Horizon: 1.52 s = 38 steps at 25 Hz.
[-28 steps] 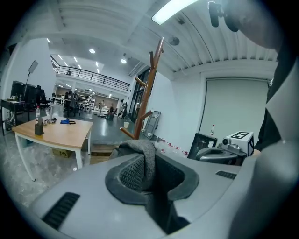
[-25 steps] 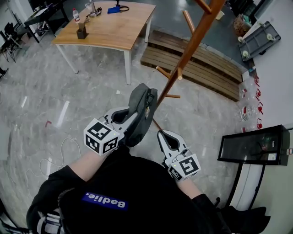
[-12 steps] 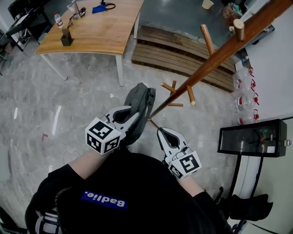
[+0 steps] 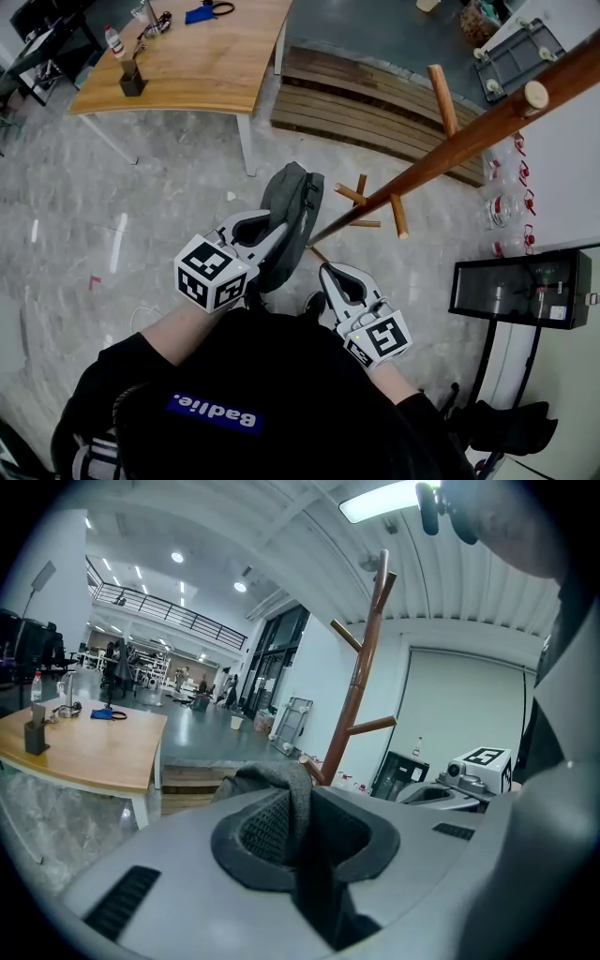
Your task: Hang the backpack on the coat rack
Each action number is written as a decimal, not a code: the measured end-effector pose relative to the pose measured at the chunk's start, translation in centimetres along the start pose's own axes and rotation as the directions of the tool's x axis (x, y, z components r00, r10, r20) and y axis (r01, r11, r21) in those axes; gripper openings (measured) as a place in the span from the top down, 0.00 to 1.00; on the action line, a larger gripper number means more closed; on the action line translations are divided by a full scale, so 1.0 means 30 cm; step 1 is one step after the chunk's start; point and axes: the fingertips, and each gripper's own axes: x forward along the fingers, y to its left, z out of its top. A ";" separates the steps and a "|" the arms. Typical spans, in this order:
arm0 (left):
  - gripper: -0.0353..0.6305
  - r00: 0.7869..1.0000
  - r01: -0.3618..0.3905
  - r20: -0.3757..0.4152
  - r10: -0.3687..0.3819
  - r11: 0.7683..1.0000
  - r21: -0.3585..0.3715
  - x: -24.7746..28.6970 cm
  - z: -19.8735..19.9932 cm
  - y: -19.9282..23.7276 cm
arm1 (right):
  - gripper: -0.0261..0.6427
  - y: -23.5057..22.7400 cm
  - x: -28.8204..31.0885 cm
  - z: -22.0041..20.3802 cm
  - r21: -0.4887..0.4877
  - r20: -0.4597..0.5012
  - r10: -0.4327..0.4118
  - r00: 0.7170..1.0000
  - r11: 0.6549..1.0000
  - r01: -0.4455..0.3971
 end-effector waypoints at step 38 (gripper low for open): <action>0.84 0.985 -0.092 -0.133 0.110 0.987 0.132 0.318 0.057 -0.044 | 0.95 -0.230 -0.132 0.015 0.014 0.057 0.073 0.996 0.997 -0.074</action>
